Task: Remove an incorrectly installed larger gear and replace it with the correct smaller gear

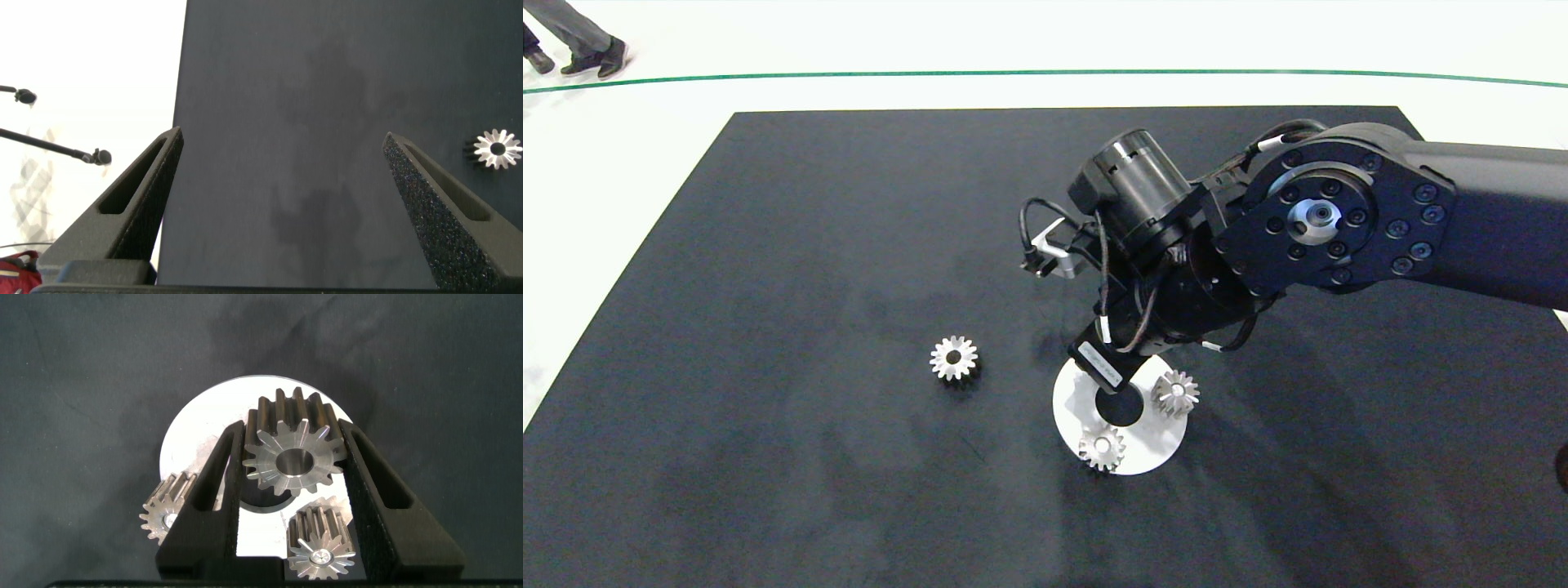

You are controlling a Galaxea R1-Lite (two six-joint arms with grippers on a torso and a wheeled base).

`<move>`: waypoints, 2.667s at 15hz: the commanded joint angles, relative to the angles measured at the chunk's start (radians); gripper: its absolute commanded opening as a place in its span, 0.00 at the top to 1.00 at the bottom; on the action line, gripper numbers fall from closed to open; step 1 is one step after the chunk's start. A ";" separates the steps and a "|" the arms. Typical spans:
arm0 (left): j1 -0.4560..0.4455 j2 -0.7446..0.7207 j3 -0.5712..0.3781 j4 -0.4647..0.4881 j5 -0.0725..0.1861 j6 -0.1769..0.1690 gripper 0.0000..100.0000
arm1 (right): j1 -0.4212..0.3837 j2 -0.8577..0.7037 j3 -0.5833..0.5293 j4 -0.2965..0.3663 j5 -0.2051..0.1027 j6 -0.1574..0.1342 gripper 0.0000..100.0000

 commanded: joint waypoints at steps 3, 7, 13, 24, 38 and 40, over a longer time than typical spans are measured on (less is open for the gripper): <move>0.000 0.002 0.000 0.004 0.003 0.001 0.00 | 0.002 0.003 0.000 0.002 -0.001 -0.001 0.93; 0.000 0.000 -0.002 0.002 0.003 0.001 0.00 | 0.000 0.017 0.000 -0.024 -0.001 -0.001 0.93; 0.000 0.000 -0.002 0.002 0.003 0.001 0.00 | 0.002 0.023 0.000 -0.027 -0.017 -0.001 0.93; 0.000 0.000 -0.002 0.002 0.003 0.001 0.00 | 0.011 0.017 0.000 -0.025 -0.035 -0.001 0.93; 0.000 0.000 0.000 0.002 0.003 0.005 0.00 | 0.019 0.014 0.000 -0.025 -0.037 -0.001 0.93; 0.000 0.000 0.000 0.002 0.003 0.005 0.00 | 0.019 0.014 0.000 -0.025 -0.038 -0.001 0.93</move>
